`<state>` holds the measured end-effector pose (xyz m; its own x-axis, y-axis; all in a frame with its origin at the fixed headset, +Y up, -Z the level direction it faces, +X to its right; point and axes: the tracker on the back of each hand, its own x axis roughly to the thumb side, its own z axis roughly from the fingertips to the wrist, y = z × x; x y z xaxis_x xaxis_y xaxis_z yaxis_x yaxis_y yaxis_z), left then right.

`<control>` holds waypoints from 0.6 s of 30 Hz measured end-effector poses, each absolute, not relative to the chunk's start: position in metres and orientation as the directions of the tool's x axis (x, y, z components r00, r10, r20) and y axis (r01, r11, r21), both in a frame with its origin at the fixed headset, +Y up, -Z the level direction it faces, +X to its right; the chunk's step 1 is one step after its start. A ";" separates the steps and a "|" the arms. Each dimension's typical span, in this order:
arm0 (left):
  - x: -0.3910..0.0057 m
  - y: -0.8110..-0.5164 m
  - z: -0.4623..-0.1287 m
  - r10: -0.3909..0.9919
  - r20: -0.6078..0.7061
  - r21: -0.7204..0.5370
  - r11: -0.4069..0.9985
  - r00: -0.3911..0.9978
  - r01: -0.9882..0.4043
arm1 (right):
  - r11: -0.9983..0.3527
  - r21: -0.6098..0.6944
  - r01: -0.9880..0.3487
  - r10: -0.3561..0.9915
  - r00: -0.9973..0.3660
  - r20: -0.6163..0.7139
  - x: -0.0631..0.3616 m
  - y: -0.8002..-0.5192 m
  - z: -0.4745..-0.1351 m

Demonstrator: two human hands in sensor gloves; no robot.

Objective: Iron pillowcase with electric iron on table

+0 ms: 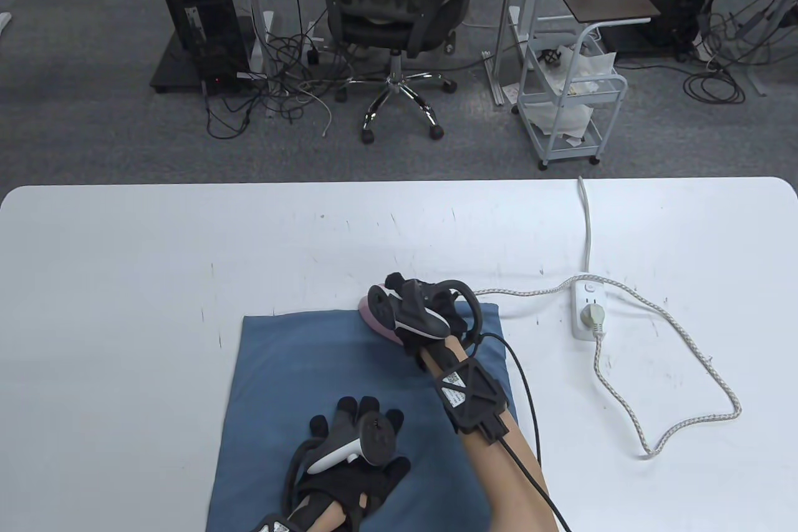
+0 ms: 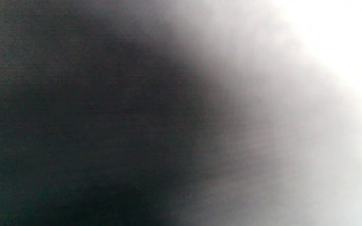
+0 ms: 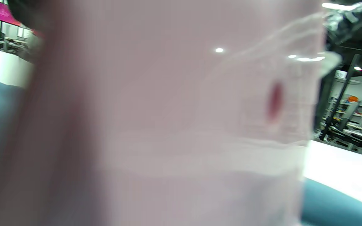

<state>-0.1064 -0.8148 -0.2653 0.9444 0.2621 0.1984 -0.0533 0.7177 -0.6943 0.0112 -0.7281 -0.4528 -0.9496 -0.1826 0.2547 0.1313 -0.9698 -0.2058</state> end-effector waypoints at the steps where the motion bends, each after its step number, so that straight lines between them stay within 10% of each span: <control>1: -0.106 -0.815 -0.265 0.262 0.198 -0.694 0.718 0.944 -0.053 | -0.969 -0.204 0.136 -0.185 -0.953 0.242 0.018 -0.728 -0.453; 18: -0.106 -0.815 -0.265 0.262 0.198 -0.694 0.718 0.944 -0.053 | -0.974 -0.153 0.169 -0.184 -0.978 0.093 0.115 -0.725 -0.440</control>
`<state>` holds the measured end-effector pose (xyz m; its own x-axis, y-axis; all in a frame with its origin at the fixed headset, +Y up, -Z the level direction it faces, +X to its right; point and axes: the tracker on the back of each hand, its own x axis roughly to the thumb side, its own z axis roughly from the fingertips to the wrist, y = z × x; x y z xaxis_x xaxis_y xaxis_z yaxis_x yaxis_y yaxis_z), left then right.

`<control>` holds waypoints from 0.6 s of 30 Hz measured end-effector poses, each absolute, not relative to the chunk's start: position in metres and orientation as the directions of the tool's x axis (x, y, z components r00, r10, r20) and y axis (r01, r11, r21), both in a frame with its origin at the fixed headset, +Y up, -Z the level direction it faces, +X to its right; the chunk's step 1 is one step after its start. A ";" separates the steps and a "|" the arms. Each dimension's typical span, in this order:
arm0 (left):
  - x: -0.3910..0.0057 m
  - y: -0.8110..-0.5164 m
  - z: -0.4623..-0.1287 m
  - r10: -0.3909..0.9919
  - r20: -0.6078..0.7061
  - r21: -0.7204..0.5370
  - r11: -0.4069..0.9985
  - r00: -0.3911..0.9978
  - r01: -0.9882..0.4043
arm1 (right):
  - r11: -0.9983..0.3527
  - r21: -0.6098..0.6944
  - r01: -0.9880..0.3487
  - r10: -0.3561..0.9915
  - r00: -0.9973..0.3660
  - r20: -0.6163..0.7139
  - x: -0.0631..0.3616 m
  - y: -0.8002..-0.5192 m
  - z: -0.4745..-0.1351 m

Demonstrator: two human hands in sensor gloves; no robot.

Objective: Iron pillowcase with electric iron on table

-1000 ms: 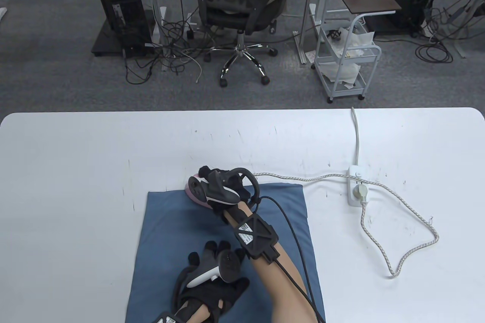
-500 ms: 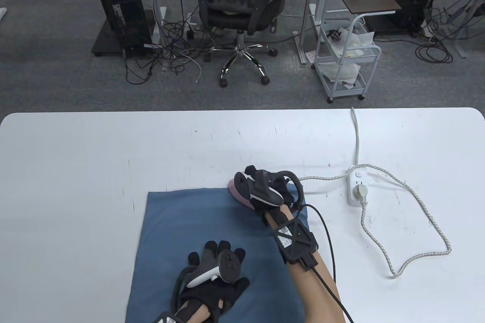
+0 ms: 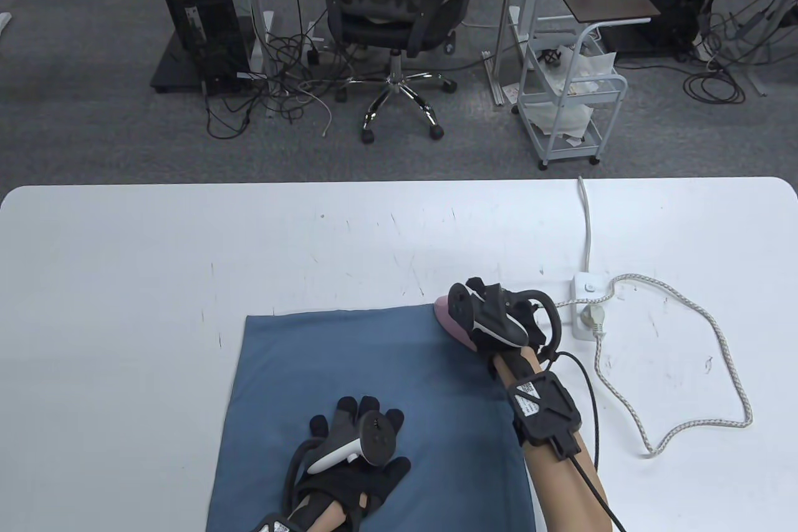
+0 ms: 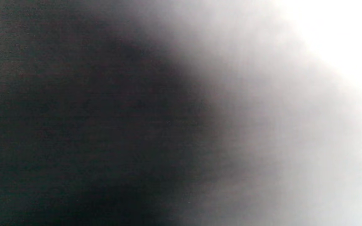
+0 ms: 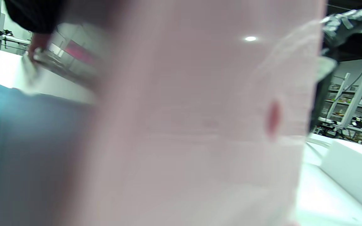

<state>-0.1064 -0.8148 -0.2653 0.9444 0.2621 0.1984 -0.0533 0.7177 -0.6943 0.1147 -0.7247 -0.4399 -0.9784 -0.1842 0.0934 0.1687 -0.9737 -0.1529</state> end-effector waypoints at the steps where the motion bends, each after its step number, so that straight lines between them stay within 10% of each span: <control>1: -0.106 -0.815 -0.265 0.262 0.198 -0.694 0.718 0.944 -0.053 | -0.973 -0.150 0.173 -0.187 -0.979 0.083 0.119 -0.725 -0.439; 18: -0.106 -0.815 -0.265 0.263 0.199 -0.694 0.718 0.944 -0.053 | -0.999 -0.014 0.045 -0.045 -0.999 0.006 0.143 -0.703 -0.431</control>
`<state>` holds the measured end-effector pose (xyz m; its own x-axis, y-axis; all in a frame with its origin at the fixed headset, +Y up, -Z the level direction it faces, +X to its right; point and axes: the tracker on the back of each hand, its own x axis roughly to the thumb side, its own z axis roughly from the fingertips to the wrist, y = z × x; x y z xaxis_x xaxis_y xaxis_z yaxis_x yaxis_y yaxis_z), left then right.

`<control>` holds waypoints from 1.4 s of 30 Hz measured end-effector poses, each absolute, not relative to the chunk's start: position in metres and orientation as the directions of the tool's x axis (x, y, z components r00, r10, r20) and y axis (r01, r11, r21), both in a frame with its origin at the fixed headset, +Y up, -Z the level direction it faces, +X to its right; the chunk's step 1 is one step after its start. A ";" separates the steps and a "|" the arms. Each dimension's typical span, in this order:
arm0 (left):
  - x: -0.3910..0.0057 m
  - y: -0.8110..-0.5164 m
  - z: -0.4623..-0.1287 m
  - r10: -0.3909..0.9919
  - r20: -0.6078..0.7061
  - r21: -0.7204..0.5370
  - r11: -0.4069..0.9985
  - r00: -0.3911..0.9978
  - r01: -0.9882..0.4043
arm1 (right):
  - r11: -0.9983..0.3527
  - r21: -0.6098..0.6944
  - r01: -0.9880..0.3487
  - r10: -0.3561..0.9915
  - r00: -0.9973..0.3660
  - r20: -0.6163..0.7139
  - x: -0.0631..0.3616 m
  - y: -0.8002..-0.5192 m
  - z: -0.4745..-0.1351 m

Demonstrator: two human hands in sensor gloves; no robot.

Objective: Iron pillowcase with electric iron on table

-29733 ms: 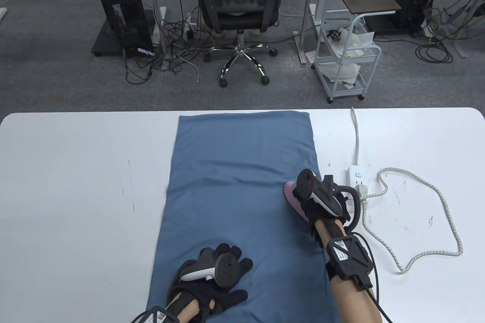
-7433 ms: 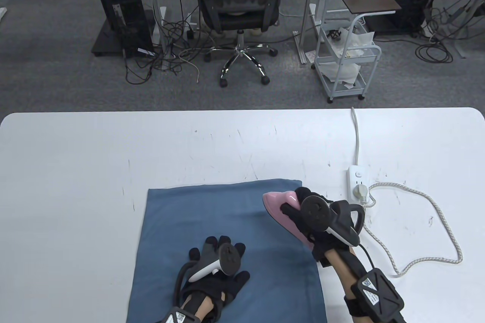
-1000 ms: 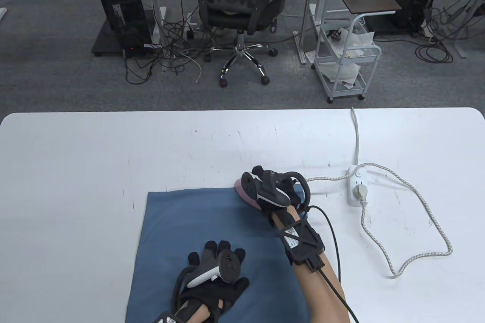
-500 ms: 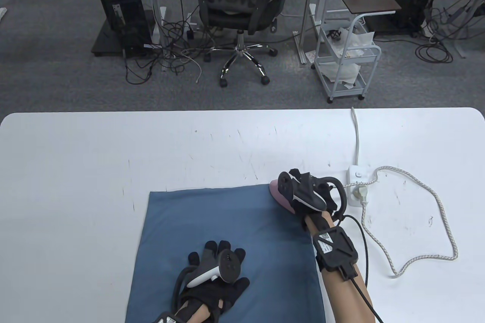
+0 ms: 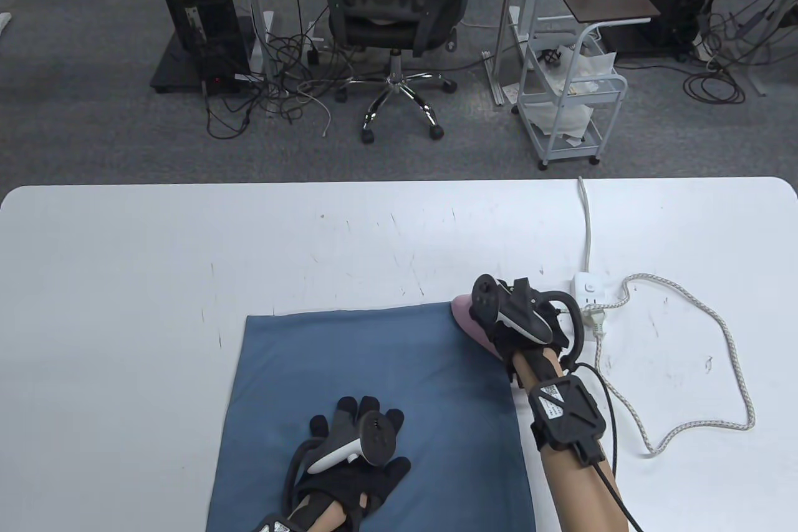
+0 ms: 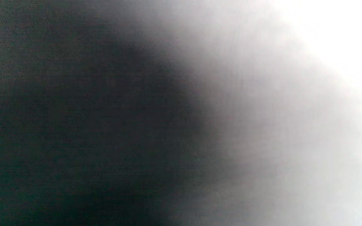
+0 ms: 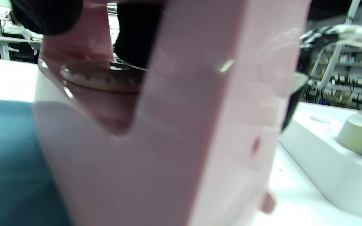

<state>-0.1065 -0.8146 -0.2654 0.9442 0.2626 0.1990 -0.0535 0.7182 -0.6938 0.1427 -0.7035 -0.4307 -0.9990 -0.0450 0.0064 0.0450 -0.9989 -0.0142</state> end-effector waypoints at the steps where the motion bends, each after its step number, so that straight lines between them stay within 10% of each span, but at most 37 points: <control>1: -0.106 -0.815 -0.265 0.263 0.199 -0.693 0.719 0.944 -0.054 | -1.000 0.009 -0.003 0.003 -1.000 -0.006 0.145 -0.697 -0.428; 9: -0.106 -0.799 -0.269 0.220 0.230 -0.615 0.788 0.948 -0.034 | -0.883 0.132 -0.450 0.439 -0.892 -0.104 0.172 -0.646 -0.405; 23: -0.164 -0.665 -0.288 0.271 0.203 -0.199 0.952 0.941 -0.232 | -0.718 -0.052 -0.694 0.694 -0.709 -0.129 0.256 -0.592 -0.363; 42: -0.181 -0.650 -0.287 0.216 0.195 -0.101 0.975 0.957 -0.199 | -0.613 -0.546 -0.572 0.790 -0.458 -0.407 0.381 -0.668 -0.321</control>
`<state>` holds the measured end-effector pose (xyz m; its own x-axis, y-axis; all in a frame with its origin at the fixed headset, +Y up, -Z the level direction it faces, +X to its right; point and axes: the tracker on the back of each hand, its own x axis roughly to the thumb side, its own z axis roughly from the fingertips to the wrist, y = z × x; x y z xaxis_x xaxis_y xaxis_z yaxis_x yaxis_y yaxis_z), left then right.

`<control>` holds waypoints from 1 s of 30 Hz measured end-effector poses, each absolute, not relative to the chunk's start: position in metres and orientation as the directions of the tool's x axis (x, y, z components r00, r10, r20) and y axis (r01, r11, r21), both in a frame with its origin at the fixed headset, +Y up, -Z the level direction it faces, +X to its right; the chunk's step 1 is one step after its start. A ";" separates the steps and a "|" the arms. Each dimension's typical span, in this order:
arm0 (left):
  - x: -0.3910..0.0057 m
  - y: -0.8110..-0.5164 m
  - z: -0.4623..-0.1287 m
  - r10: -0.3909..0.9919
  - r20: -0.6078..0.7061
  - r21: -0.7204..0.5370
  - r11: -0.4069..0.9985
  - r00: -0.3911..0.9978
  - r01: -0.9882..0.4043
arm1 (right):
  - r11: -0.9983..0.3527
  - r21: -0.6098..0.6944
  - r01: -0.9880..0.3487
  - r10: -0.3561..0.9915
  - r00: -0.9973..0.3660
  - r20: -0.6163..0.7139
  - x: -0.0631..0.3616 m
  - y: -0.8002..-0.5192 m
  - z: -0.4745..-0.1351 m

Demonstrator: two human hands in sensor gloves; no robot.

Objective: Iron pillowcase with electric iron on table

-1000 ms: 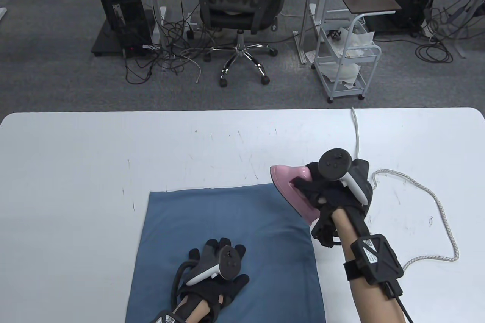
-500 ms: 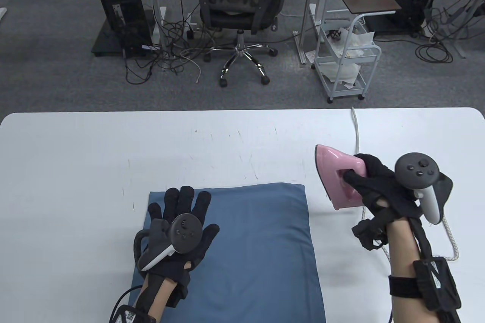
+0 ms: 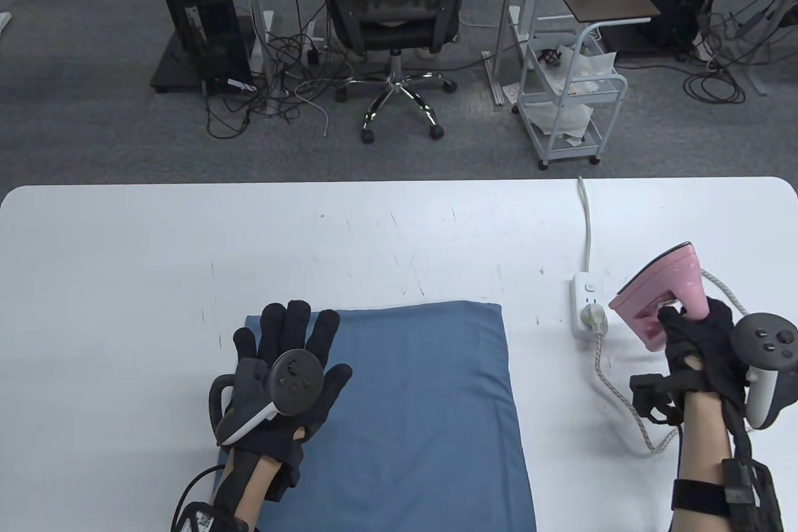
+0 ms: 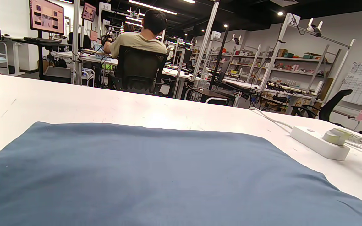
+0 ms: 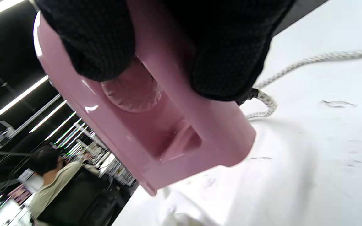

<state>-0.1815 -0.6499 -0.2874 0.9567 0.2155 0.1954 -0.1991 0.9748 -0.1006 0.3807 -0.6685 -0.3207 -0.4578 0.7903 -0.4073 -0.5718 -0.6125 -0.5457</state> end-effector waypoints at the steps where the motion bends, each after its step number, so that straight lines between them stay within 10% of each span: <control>1: -0.181 -0.650 -0.287 0.214 0.195 -0.101 0.975 0.957 -0.197 | -0.608 -0.558 -0.565 0.794 -0.432 -0.427 0.384 -0.677 -0.321; 14: -0.183 -0.653 -0.289 0.204 0.185 -0.120 0.976 0.961 -0.184 | -0.648 -0.537 -0.540 0.759 -0.399 -0.514 0.392 -0.733 -0.326; 30: -0.184 -0.651 -0.289 0.201 0.191 -0.121 0.976 0.961 -0.180 | -0.663 -0.483 -0.571 0.748 -0.521 -0.411 0.382 -0.715 -0.326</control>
